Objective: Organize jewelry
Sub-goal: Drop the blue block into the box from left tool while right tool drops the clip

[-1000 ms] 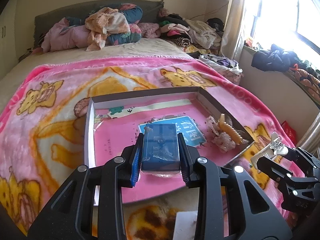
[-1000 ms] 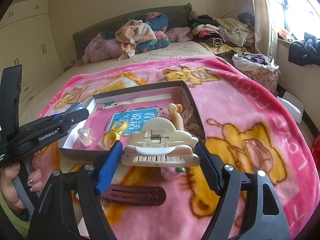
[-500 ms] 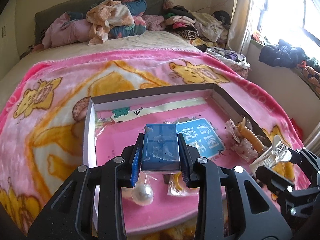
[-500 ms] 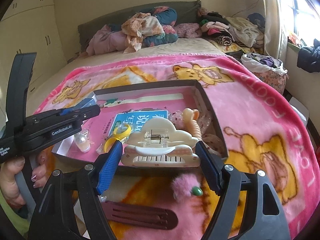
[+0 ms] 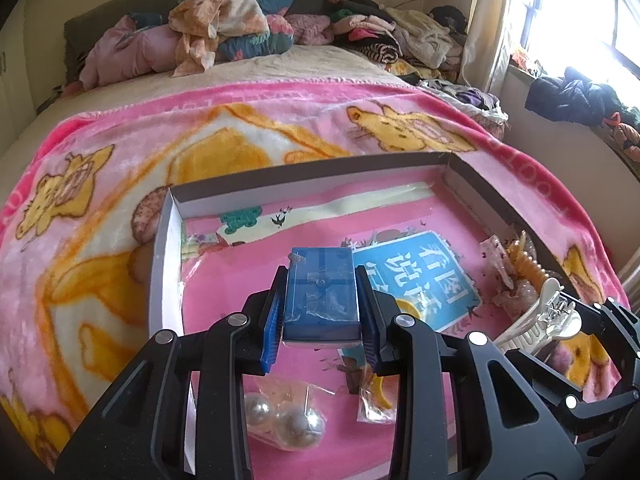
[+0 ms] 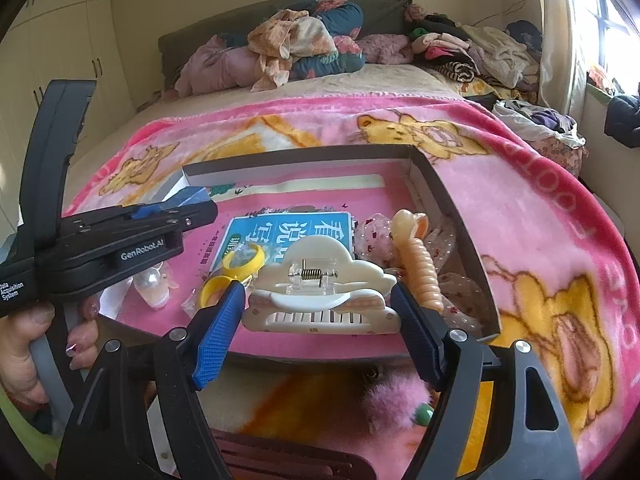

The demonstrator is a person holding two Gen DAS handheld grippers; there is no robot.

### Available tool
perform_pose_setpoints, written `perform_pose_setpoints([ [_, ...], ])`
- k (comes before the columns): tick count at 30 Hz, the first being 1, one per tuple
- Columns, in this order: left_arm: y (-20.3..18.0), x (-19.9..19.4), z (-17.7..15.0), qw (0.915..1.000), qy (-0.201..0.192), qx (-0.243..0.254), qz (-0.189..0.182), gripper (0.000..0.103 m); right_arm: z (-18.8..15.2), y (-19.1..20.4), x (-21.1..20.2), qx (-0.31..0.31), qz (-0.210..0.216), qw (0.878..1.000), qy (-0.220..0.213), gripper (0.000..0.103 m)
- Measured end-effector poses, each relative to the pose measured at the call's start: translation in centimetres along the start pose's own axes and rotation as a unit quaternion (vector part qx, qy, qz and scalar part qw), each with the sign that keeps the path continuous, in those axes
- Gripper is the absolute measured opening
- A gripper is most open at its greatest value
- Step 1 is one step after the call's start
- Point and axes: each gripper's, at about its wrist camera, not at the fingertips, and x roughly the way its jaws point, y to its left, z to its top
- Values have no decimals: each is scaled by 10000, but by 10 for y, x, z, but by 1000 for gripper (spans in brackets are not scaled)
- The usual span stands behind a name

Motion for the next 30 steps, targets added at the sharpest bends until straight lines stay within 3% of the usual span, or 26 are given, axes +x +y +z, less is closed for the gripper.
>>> perform_pose_setpoints([
  [22, 0, 12, -6, 9999, 94, 50, 12, 25, -5, 3, 8, -38, 36, 10000, 55, 73],
  [30, 1, 2, -8, 9999, 22, 106, 36, 40, -10, -3, -8, 94, 34, 9999, -55, 75],
])
